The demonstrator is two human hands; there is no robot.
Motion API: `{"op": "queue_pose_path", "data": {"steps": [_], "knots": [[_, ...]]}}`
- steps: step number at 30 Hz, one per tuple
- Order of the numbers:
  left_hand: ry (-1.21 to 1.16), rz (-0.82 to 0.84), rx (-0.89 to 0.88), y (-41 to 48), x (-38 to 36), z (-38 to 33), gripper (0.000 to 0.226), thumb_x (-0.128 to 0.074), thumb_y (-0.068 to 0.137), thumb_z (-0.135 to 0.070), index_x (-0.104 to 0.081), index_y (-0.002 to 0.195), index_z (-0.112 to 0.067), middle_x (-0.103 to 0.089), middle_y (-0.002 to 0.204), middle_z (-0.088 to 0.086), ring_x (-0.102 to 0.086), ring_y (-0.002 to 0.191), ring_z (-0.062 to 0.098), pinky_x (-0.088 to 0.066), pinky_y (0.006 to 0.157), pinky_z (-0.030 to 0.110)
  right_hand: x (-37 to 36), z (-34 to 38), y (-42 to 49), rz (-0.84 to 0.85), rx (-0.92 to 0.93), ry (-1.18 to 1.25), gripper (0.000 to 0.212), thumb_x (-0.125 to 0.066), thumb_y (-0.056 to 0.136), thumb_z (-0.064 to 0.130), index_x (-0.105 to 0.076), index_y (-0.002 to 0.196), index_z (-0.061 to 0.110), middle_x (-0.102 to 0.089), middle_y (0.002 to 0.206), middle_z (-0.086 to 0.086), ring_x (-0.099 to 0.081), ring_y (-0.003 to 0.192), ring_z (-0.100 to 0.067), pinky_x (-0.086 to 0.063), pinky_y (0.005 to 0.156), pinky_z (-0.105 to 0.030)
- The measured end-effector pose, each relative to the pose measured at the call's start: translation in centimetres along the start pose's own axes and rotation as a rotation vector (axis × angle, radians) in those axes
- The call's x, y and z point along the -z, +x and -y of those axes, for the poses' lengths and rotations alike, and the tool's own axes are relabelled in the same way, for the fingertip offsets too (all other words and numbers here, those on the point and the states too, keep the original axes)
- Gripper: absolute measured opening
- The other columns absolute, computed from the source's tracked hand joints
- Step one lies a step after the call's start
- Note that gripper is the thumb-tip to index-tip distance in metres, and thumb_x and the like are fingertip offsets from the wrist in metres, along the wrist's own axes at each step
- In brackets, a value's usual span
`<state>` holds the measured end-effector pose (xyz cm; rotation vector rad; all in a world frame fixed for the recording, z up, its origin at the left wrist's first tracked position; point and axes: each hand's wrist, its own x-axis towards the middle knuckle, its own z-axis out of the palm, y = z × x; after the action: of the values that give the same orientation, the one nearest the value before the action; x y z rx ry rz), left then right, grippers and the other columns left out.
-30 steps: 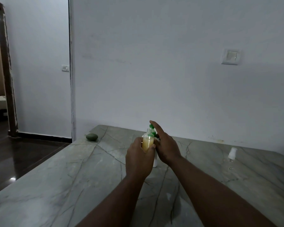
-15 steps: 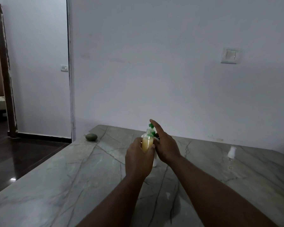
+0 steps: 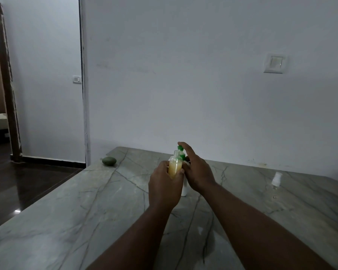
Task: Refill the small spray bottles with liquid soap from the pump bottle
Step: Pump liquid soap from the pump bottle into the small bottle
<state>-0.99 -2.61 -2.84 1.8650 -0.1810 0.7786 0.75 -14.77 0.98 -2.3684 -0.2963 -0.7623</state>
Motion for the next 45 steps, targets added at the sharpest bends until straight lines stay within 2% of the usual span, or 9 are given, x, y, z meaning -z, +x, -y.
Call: {"op": "queue_pose_path", "data": {"steps": [4,8,11,14,20,26,36,39,45], "knots": [[-0.011,0.007,0.013,-0.05,0.17,-0.27,0.026,-0.072,0.094,-0.039,-0.064,0.114,-0.025,-0.066,0.094,-0.012,-0.063,0.080,0.006,-0.055,0.067,0.025,-0.27,-0.23,0.12,-0.004,-0.007,-0.008,0.054,-0.050,0.103,0.022,-0.035,0.148,0.048,-0.065,0.128,0.001,-0.063,0.110,-0.019,-0.046,0.083,-0.031],[-0.020,0.012,0.012,-0.15,0.33,-0.46,0.025,-0.071,0.095,-0.038,-0.065,0.115,-0.023,-0.067,0.094,-0.010,-0.064,0.080,0.007,-0.050,0.065,0.022,-0.35,-0.28,0.10,-0.002,-0.012,-0.003,0.055,-0.049,0.102,0.023,-0.034,0.148,0.051,-0.065,0.128,0.002,-0.062,0.111,-0.018,-0.047,0.084,-0.032],[-0.023,0.020,0.016,-0.17,0.40,-0.51,0.027,-0.071,0.095,-0.038,-0.065,0.116,-0.022,-0.067,0.094,-0.009,-0.064,0.082,0.008,-0.055,0.068,0.026,-0.14,-0.06,-0.12,0.001,-0.019,0.009,0.065,-0.048,0.103,0.024,-0.023,0.152,0.058,-0.062,0.131,0.006,-0.061,0.109,-0.016,-0.051,0.090,-0.036],[-0.021,0.017,0.015,-0.21,0.43,-0.62,0.027,-0.071,0.095,-0.039,-0.065,0.116,-0.024,-0.066,0.094,-0.011,-0.064,0.081,0.007,-0.056,0.069,0.027,-0.07,0.06,-0.29,0.002,-0.005,0.000,0.072,-0.049,0.104,0.023,-0.013,0.154,0.059,-0.062,0.131,0.006,-0.061,0.104,-0.014,-0.051,0.090,-0.036],[-0.007,0.015,0.014,-0.22,0.52,-0.64,0.025,-0.071,0.095,-0.039,-0.065,0.113,-0.024,-0.065,0.092,-0.011,-0.062,0.079,0.006,-0.044,0.062,0.020,0.05,0.18,-0.02,0.009,-0.016,0.010,0.060,-0.049,0.101,0.024,-0.028,0.148,0.055,-0.064,0.121,0.005,-0.063,0.103,-0.019,-0.052,0.087,-0.038],[-0.003,0.016,0.018,-0.27,0.56,-0.71,0.021,-0.071,0.094,-0.038,-0.065,0.110,-0.025,-0.064,0.089,-0.013,-0.062,0.077,0.005,-0.042,0.060,0.019,-0.31,-0.03,0.07,0.001,-0.020,-0.011,0.053,-0.052,0.102,0.021,-0.035,0.144,0.049,-0.065,0.122,0.003,-0.063,0.101,-0.018,-0.045,0.076,-0.030],[-0.008,0.010,0.022,-0.35,0.05,-0.32,0.025,-0.072,0.094,-0.039,-0.064,0.114,-0.026,-0.064,0.090,-0.014,-0.062,0.077,0.005,-0.045,0.062,0.017,-0.22,-0.23,0.03,0.016,-0.021,0.003,0.064,-0.052,0.104,0.022,-0.024,0.153,0.051,-0.063,0.132,0.003,-0.061,0.103,-0.012,-0.046,0.079,-0.026],[0.001,0.004,0.015,-0.19,-0.16,-0.28,0.023,-0.072,0.094,-0.040,-0.063,0.112,-0.027,-0.063,0.089,-0.014,-0.063,0.078,0.005,-0.054,0.066,0.022,-0.02,-0.18,0.17,0.010,-0.020,0.006,0.066,-0.052,0.105,0.025,-0.020,0.155,0.053,-0.061,0.135,0.006,-0.058,0.102,-0.009,-0.043,0.078,-0.024],[-0.005,-0.002,0.006,-0.05,-0.10,-0.28,0.022,-0.072,0.094,-0.039,-0.063,0.111,-0.029,-0.064,0.088,-0.013,-0.063,0.077,0.006,-0.054,0.066,0.023,-0.17,-0.28,0.32,0.020,-0.014,0.000,0.062,-0.052,0.103,0.024,-0.026,0.151,0.052,-0.063,0.132,0.004,-0.062,0.105,-0.014,-0.043,0.077,-0.025]]}}
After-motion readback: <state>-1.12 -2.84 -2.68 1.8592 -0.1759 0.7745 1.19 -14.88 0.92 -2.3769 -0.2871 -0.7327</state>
